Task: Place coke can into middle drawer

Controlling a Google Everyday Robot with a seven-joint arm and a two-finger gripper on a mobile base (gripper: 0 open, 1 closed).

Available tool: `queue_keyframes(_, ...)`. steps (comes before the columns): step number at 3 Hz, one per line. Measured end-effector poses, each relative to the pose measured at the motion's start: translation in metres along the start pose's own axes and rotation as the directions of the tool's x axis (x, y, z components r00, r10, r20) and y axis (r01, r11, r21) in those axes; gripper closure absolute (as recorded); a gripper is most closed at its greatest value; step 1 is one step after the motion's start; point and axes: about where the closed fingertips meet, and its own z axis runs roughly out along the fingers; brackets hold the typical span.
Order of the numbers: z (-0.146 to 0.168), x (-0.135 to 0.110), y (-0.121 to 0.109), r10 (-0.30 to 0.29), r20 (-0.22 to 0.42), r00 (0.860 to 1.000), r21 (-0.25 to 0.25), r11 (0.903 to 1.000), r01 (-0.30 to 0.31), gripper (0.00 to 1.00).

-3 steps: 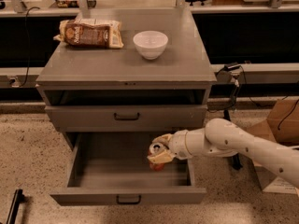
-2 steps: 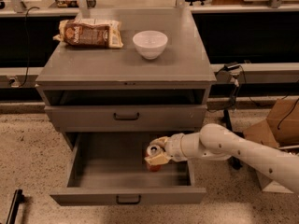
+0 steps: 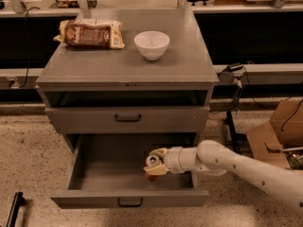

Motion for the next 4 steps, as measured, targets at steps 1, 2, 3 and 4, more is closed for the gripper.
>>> queue_keyframes(1, 0.010, 0.013, 0.004, -0.012, 0.016, 1.000, 0.008, 0.9999, 0.012, 0.36)
queue_keyframes(2, 0.019, 0.023, 0.008, -0.001, 0.039, 0.999, -0.002, 1.0000, 0.001, 0.13)
queue_keyframes(3, 0.021, 0.023, 0.009, 0.000, 0.039, 0.999, -0.005, 1.0000, 0.001, 0.00)
queue_keyframes(4, -0.006, 0.012, 0.007, -0.015, 0.054, 0.998, 0.009, 0.9999, 0.014, 0.00)
